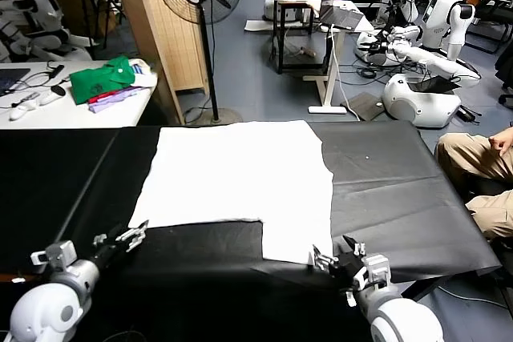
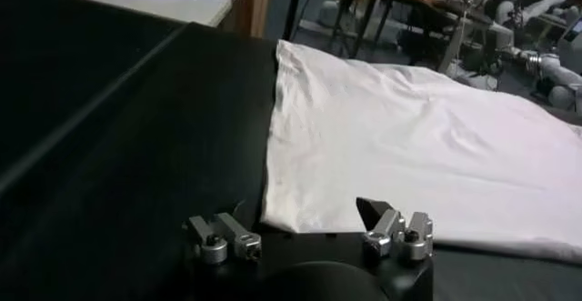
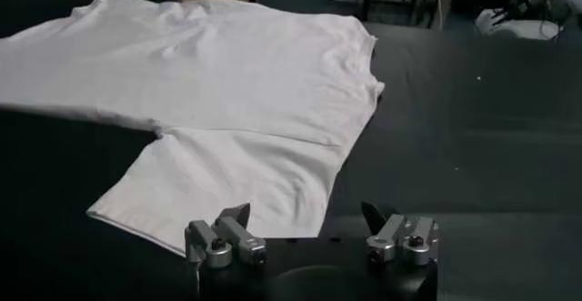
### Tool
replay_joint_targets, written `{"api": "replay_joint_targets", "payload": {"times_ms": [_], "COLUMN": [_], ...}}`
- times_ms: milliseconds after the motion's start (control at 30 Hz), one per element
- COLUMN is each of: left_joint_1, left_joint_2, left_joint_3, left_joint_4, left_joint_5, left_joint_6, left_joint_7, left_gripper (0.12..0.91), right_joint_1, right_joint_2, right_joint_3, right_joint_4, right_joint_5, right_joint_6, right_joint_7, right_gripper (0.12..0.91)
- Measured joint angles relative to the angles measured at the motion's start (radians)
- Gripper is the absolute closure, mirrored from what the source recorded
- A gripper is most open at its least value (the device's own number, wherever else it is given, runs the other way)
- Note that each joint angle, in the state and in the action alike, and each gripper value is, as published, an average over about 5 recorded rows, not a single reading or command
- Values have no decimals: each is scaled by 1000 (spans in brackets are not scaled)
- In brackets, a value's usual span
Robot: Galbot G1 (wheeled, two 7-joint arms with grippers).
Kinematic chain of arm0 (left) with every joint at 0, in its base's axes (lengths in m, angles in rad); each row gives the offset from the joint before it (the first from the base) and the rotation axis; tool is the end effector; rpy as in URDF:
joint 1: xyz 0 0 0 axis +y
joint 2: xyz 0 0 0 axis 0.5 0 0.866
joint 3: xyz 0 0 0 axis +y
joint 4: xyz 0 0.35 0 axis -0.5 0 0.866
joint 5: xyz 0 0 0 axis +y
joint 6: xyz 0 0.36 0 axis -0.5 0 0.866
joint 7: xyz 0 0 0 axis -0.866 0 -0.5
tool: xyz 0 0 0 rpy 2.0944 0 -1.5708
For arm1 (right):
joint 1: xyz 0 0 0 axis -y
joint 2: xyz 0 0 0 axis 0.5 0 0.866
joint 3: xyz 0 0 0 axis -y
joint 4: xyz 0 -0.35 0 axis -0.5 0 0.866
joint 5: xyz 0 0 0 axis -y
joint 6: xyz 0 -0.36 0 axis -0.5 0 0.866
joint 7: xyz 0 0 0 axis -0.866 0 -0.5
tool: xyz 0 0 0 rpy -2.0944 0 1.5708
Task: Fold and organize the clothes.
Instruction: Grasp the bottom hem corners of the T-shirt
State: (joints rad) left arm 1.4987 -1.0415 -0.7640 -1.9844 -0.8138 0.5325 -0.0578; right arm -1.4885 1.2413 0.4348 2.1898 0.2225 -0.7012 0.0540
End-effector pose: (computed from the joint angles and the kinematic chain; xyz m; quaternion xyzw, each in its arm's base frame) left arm 0.2280 0.1714 -0.2635 -0.0117 -0.9614 0.1046 0.2541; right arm 0.2034 -0.0211 -0.2531 0.0920 -0.9548 0.0606 0.2760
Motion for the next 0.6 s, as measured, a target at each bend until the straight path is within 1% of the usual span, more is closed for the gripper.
{"api": "replay_joint_targets", "payload": {"times_ms": [133,233,333,367,467,500,533,567,600], "left_joint_1": [-10,-20,-29,-30,-31,-31,-31,-31,-31], "left_joint_2": [0,-3,-8,-9,-10,-10,-10,-10,-11], "left_joint_3": [5,7,11,13,15,15,16,16,16], "left_joint_4": [13,27,44,50,69,74,79,83,85], "left_joint_5": [7,8,10,10,14,16,19,22,24], "left_joint_6": [-2,-3,-2,-2,-4,-5,-6,-7,-7], "left_joint_7": [6,3,-5,-7,-5,-3,-2,-1,0], "left_gripper": [232,232,264,294,432,499,549,599,665], "right_joint_1": [-3,-3,-3,-3,-3,-3,-3,-3,-4], "right_joint_2": [7,11,14,14,17,19,21,23,24], "right_joint_3": [-4,-7,-10,-11,-16,-19,-21,-23,-24], "right_joint_4": [-8,-17,-27,-29,-33,-33,-33,-33,-31], "right_joint_5": [-9,-14,-23,-26,-32,-33,-34,-35,-35], "right_joint_6": [3,4,5,5,7,7,8,8,9], "right_joint_7": [2,2,-1,-2,-3,-3,-2,-1,1], "right_gripper": [227,227,252,279,376,412,449,503,547]}}
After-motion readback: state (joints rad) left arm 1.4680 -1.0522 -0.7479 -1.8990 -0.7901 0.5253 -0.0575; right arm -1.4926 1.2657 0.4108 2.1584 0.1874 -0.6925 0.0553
